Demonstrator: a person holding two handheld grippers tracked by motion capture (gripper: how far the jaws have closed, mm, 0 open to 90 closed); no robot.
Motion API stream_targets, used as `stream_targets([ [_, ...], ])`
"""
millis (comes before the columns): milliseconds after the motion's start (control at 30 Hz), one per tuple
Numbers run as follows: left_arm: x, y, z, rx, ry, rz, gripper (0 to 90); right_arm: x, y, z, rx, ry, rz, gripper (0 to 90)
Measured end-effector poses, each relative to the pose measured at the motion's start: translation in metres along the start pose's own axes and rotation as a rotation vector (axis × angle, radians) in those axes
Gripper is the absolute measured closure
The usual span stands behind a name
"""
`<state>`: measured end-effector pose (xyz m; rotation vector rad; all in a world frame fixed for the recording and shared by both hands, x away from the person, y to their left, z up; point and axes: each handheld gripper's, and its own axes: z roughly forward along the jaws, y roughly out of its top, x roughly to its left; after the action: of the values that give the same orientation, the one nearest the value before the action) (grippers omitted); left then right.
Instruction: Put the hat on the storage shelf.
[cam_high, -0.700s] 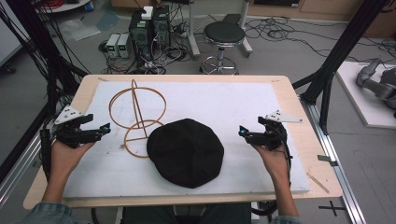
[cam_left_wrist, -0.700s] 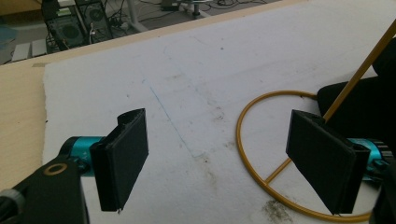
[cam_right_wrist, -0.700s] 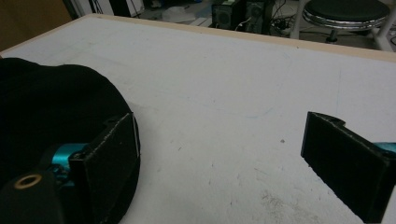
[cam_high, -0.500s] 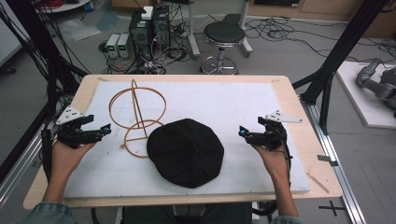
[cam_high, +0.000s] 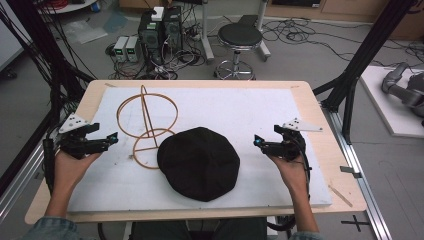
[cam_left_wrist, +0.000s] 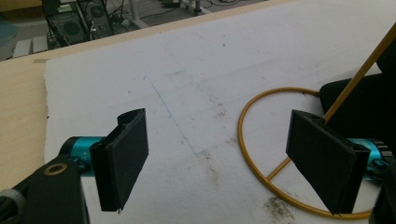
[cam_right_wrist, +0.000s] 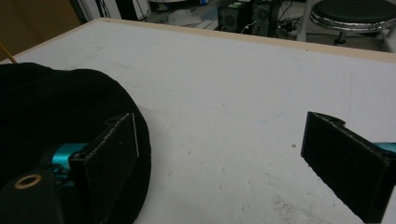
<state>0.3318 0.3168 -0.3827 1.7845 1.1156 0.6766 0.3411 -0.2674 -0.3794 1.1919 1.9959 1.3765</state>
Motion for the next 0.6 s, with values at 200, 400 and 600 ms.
stream_targets([
  [200, 0.001, -0.001, 0.002, 0.008, 0.002, -0.004, 21.4, 0.006, 0.001, 0.002, -0.009, 0.021, -0.004, 10.6],
  [400, 0.0, 0.0, 0.001, 0.008, 0.003, 0.0, 21.4, 0.018, 0.006, 0.006, -0.02, 0.074, -0.013, 10.6],
  [600, 0.002, -0.001, 0.001, 0.01, 0.008, -0.002, 21.4, 0.035, 0.009, 0.012, -0.021, 0.143, -0.015, 10.6],
])
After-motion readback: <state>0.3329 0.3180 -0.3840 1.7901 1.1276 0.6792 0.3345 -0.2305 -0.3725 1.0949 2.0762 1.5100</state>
